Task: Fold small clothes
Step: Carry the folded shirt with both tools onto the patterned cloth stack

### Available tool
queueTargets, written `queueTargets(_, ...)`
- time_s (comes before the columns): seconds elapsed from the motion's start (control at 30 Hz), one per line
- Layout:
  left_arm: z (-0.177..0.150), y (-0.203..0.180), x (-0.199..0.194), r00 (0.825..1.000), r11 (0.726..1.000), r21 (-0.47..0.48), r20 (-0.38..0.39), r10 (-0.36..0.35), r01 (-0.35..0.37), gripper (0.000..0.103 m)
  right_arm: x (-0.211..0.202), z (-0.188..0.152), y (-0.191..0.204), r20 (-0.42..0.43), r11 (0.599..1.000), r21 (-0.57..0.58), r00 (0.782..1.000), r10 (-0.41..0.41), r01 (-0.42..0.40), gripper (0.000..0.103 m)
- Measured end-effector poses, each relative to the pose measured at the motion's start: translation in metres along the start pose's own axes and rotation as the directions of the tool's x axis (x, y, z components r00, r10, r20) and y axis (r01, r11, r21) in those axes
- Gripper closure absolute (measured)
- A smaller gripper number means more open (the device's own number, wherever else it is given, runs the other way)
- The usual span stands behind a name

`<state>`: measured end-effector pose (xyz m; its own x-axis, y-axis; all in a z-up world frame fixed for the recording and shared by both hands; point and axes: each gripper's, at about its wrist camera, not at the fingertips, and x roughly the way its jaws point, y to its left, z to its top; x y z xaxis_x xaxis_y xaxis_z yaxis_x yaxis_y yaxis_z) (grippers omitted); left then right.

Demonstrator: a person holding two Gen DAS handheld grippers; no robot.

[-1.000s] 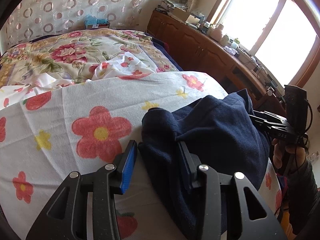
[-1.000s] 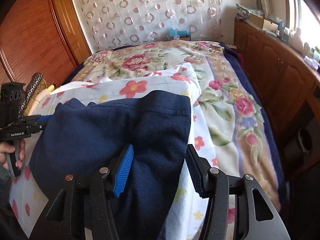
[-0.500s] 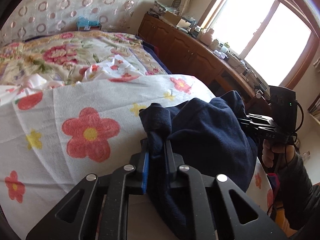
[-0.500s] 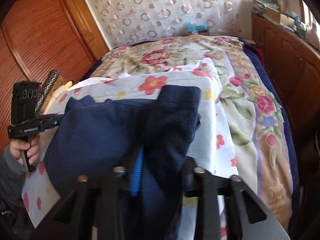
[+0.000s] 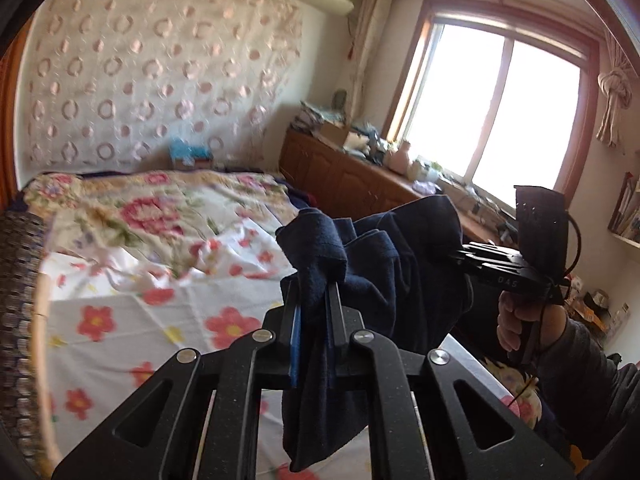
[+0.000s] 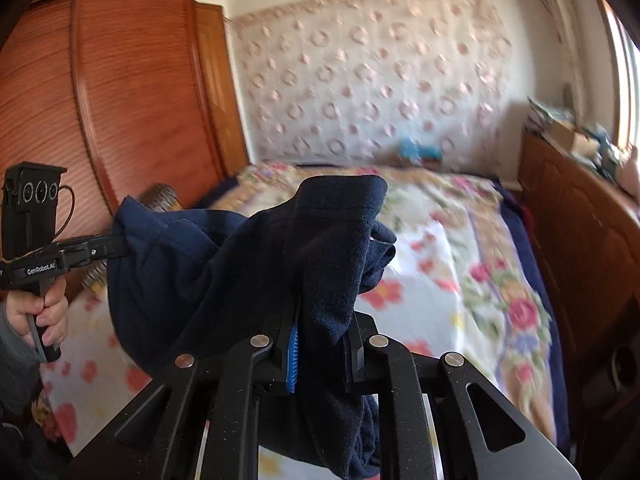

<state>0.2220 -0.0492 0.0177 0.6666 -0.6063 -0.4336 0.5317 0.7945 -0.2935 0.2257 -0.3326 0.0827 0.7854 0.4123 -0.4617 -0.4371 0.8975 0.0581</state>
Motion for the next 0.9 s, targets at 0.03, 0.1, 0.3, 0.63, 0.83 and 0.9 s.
queueTargets(0.03, 0.003, 0.008, -0.019, 0.999, 1.0, -0.001, 0.029, 0.031, -0.031, 0.093, 0.005, 0.008, 0.01, 0.013, 1.0, -0.016, 1.0, 0.018, -0.018, 0.087)
queueTargets(0.1, 0.004, 0.024, -0.044, 0.995, 0.997, -0.008, 0.058, 0.081, -0.08, 0.093, 0.019, 0.023, 0.03, 0.026, 0.997, -0.05, 0.997, 0.066, -0.065, 0.087)
queueTargets(0.3, -0.003, 0.091, -0.114, 0.956, 0.963, -0.09, 0.13, 0.264, -0.254, 0.093, 0.079, 0.069, 0.116, -0.006, 0.955, -0.21, 0.977, 0.212, -0.209, 0.087)
queueTargets(0.63, -0.046, 0.184, -0.159, 0.873, 0.869, -0.27, 0.154, 0.463, -0.414, 0.093, 0.18, 0.136, 0.211, -0.095, 0.869, -0.398, 0.955, 0.281, -0.295, 0.087)
queueTargets(0.83, -0.09, 0.223, -0.158, 0.833, 0.8, -0.4, 0.142, 0.535, -0.446, 0.093, 0.263, 0.164, 0.243, -0.142, 0.833, -0.463, 0.953, 0.267, -0.303, 0.087)
queueTargets(0.9, -0.094, 0.226, -0.157, 0.819, 0.786, -0.413, 0.143, 0.556, -0.461, 0.093, 0.279, 0.169, 0.255, -0.148, 0.828, -0.467, 0.95, 0.274, -0.311, 0.087)
